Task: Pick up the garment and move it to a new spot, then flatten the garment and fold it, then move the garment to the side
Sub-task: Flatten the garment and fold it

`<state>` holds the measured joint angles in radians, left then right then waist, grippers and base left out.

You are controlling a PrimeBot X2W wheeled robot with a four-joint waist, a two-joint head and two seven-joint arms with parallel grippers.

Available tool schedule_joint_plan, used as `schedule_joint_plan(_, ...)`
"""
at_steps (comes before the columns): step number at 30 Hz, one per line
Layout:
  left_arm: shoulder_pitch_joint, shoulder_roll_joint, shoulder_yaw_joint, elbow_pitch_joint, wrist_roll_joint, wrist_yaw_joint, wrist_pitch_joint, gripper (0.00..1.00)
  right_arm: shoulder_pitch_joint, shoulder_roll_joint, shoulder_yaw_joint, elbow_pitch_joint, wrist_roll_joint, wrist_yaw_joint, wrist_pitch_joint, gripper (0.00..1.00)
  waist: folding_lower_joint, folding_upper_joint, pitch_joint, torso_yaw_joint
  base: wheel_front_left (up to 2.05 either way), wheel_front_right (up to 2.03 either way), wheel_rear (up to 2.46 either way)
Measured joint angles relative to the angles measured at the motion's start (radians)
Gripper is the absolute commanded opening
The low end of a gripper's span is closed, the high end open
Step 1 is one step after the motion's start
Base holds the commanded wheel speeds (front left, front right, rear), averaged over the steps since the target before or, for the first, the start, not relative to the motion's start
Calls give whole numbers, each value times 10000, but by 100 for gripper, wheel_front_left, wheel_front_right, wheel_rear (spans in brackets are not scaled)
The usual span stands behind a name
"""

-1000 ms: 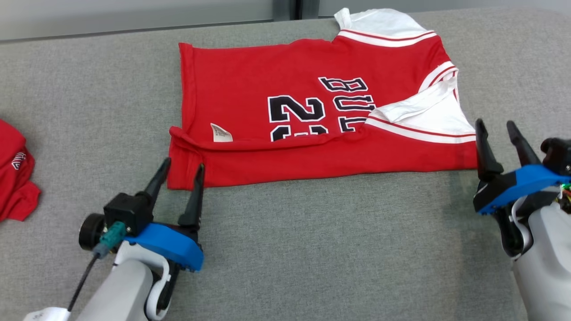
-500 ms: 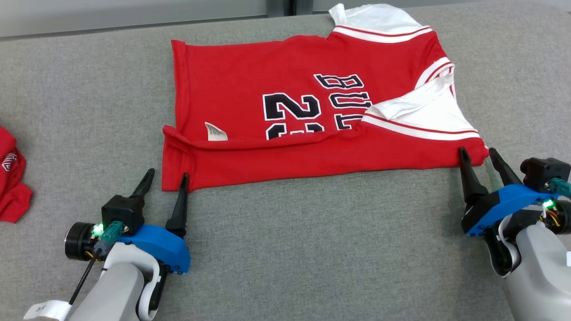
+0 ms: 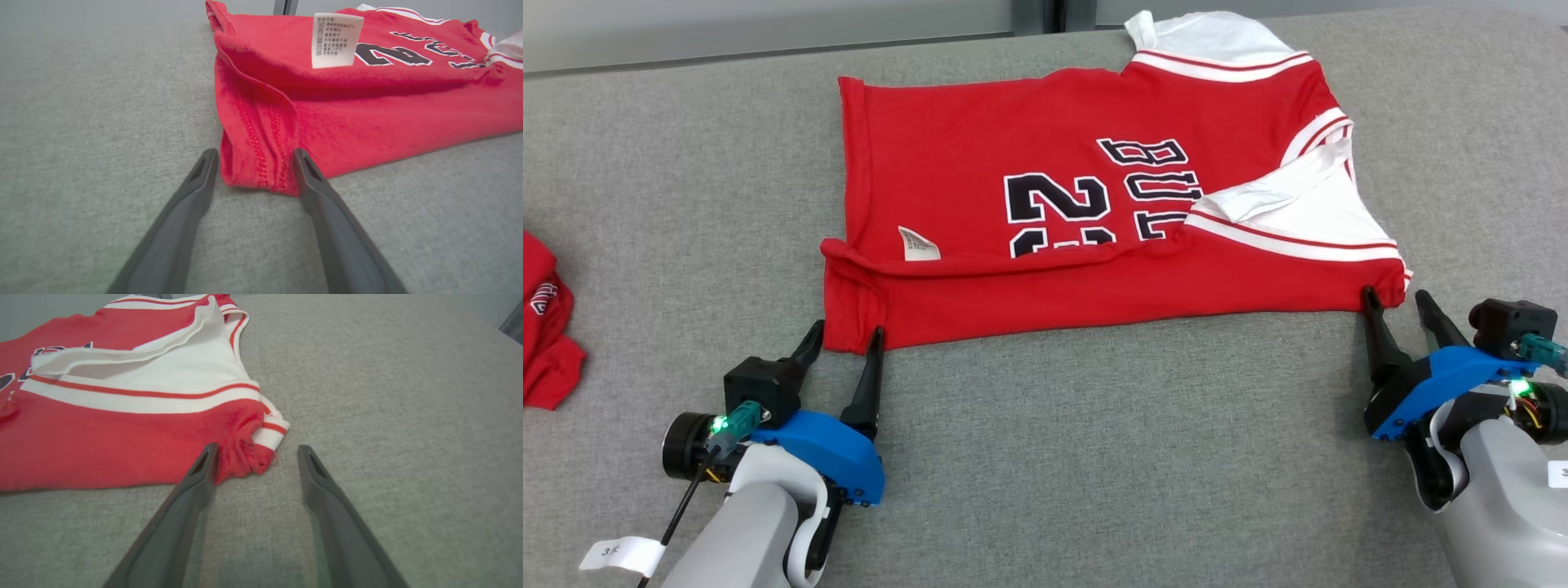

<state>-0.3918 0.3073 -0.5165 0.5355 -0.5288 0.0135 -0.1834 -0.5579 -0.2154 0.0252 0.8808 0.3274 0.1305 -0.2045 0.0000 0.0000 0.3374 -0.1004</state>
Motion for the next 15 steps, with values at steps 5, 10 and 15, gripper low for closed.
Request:
schedule_joint_plan(5,-72,-25,-42,73,-86,-90,44,0,-190,107,38,198,88,0,-82,0,0,0,18,-19,0,0,0)
schedule_joint_plan(10,-189,-102,88,138,-301,-157,-54,0,-334,144,33,297,222,2,-265,0,0,0,-75,47,0,0,0)
schedule_joint_plan(15,62,-94,203,36,-502,-194,-259,0,-135,142,180,6,454,2,-443,0,0,0,-513,195,0,0,0)
